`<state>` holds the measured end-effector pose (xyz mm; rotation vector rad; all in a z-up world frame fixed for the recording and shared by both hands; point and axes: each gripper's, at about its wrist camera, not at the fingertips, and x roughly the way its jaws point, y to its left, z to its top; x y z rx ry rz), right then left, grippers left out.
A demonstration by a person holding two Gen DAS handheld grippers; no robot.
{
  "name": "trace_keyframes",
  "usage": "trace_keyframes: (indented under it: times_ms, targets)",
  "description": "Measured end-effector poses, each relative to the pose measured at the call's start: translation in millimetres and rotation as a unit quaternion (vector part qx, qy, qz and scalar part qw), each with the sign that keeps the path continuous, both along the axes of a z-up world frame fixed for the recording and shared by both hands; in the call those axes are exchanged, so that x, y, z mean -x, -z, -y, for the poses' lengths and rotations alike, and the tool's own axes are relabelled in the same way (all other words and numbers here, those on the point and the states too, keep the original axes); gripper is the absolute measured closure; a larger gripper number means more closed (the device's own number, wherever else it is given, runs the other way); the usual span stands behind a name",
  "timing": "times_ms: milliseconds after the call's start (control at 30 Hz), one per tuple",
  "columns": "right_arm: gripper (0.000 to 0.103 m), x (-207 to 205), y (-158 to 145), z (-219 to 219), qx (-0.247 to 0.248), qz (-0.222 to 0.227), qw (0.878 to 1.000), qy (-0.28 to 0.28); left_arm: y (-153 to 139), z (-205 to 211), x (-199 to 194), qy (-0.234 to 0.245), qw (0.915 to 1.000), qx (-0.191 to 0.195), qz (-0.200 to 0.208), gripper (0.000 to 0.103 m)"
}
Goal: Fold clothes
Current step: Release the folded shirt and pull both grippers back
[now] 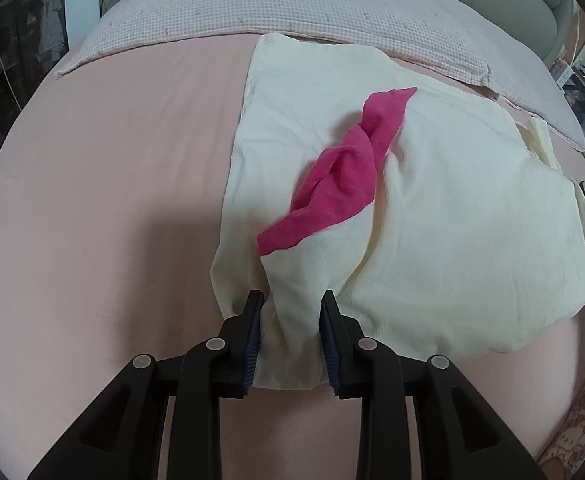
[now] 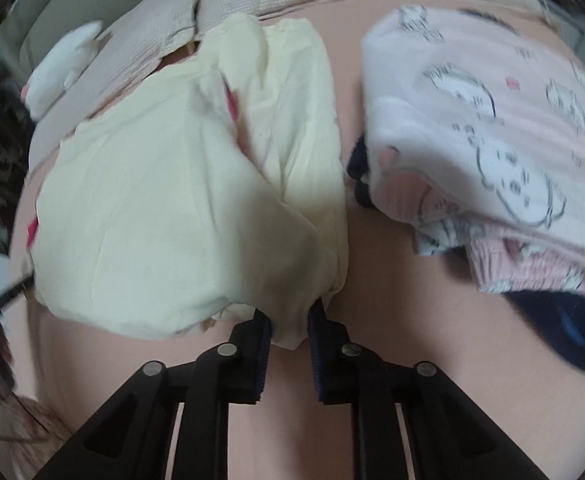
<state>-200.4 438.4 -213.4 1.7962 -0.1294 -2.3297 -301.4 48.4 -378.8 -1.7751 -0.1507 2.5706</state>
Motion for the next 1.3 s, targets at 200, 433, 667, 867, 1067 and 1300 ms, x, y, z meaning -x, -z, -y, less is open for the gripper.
trace_keyframes:
  times_ms: [200,433,667,867,1067,1300]
  targets:
    - [0.097,-6,-14,20,-0.12,-0.018,0.99,-0.075,-6,-10,5,0.061,0.9961,0.063,0.001,0.079]
    - [0.086,-3,-14,15,-0.108,-0.008,0.992,-0.065,-16,2,3,0.095,0.9927,0.071,0.022,0.059]
    - [0.066,-24,-60,19,-0.156,-0.101,0.982,-0.017,-71,11,-7,0.065,0.9958,0.022,-0.061,0.058]
    - [0.065,15,-46,76,-0.108,-0.125,0.986,-0.024,-54,-44,22,0.109,0.9902,-0.015,-0.086,0.058]
    - [0.103,40,6,58,-0.084,-0.041,0.996,-0.01,-10,-14,41,0.073,0.9971,0.013,-0.015,0.074]
    - [0.099,51,-44,43,-0.072,-0.111,0.991,-0.004,-59,-3,47,0.078,0.9938,-0.015,-0.078,0.077]
